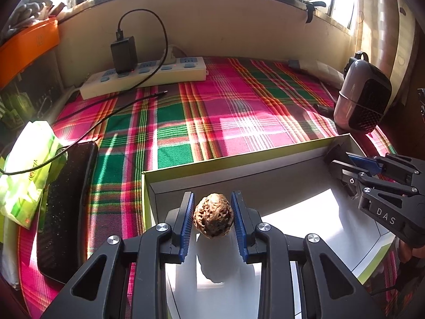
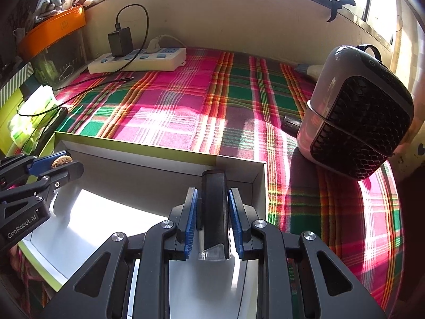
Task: Organize objects
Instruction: 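Carry the walnut with the left gripper over the white box, then lower the walnut into the box and open the left gripper while the right places the flashlight inside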
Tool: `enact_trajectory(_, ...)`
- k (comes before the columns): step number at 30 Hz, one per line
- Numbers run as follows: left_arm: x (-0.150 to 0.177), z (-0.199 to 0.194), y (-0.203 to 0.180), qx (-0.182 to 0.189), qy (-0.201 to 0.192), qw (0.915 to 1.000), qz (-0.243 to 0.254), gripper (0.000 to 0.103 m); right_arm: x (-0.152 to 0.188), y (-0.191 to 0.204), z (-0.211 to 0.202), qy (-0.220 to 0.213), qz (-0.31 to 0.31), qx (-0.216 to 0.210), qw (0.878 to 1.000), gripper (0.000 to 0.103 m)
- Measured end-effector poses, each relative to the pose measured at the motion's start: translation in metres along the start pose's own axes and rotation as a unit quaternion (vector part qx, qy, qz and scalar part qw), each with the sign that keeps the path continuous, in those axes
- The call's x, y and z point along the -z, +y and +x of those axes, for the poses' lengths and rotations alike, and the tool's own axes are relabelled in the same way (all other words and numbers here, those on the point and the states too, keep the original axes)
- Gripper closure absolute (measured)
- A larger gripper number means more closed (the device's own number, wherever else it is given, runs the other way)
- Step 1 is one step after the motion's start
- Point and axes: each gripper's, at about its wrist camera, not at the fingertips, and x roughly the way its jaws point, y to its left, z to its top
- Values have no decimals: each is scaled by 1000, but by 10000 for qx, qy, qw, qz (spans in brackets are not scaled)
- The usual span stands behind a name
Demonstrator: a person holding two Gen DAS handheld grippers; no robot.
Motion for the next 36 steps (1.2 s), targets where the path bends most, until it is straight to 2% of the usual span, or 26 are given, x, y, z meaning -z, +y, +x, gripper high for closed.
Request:
enact_trajectory(18,0,0,0,-13,12,10000,3,76,-1,0,0,2,24,8,10000,78)
enact_trajectory(26,1,-3,2,52,-9,10000,-77,76,1,1,-3,-30,56,-53,10000,66)
enact_trajectory(36,8,-18,5,-4,-92,9998,-148,73,8,4,-14,-115,94,-156,9998,63)
